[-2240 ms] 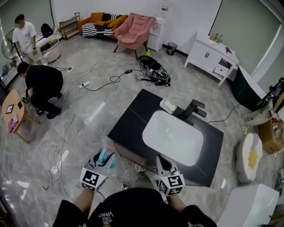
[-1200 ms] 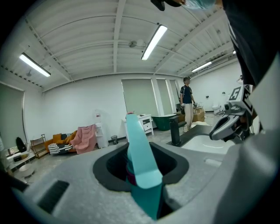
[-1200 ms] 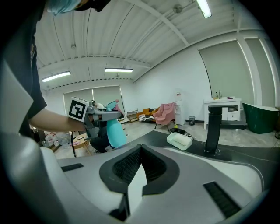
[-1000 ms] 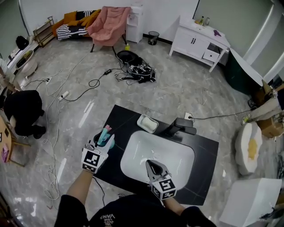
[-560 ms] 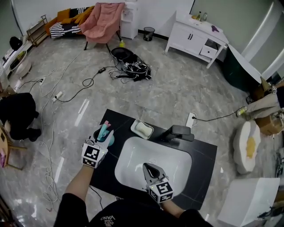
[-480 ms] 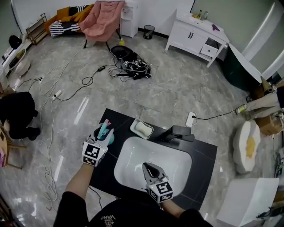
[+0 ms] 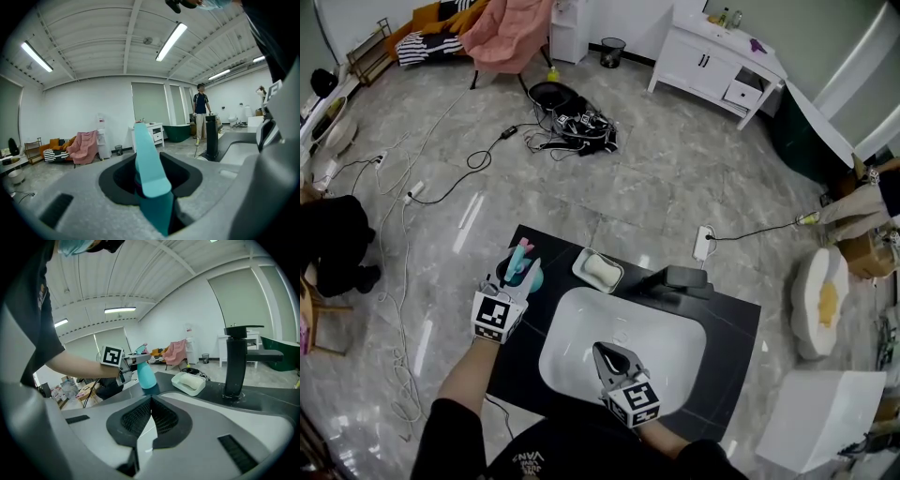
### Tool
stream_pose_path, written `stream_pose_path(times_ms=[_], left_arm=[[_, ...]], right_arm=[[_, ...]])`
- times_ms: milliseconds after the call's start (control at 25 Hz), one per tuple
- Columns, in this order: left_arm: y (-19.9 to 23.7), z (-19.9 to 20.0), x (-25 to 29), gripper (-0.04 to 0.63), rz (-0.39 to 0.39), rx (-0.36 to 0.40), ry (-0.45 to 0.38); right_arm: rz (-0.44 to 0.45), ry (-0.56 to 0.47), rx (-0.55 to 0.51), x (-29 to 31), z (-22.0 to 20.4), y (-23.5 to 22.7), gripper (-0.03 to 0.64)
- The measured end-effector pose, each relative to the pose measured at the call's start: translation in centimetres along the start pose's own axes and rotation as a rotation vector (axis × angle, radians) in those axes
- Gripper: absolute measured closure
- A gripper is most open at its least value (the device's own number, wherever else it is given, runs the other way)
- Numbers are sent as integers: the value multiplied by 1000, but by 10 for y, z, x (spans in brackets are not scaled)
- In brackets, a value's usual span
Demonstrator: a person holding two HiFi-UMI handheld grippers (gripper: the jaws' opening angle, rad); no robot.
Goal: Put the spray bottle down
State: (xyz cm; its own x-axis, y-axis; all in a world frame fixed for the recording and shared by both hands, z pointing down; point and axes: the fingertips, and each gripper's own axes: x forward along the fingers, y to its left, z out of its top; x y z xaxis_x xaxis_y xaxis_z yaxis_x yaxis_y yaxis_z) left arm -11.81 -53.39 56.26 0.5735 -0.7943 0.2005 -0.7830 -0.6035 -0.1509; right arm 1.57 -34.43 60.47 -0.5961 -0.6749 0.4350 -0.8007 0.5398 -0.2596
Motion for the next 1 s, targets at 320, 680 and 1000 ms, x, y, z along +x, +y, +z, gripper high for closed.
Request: stream_pose_path(times_ms=[320, 680, 1000], left_arm=[[3, -4, 8, 456, -10, 17, -5], [8, 0, 9, 435, -15, 32, 0], [9, 5, 7, 329, -12, -19, -19]], right_arm=[[-21, 7, -3, -3, -4, -3, 615], [-45, -3, 7, -5, 3, 0, 615], [-55, -15, 0, -7, 3, 3, 615]])
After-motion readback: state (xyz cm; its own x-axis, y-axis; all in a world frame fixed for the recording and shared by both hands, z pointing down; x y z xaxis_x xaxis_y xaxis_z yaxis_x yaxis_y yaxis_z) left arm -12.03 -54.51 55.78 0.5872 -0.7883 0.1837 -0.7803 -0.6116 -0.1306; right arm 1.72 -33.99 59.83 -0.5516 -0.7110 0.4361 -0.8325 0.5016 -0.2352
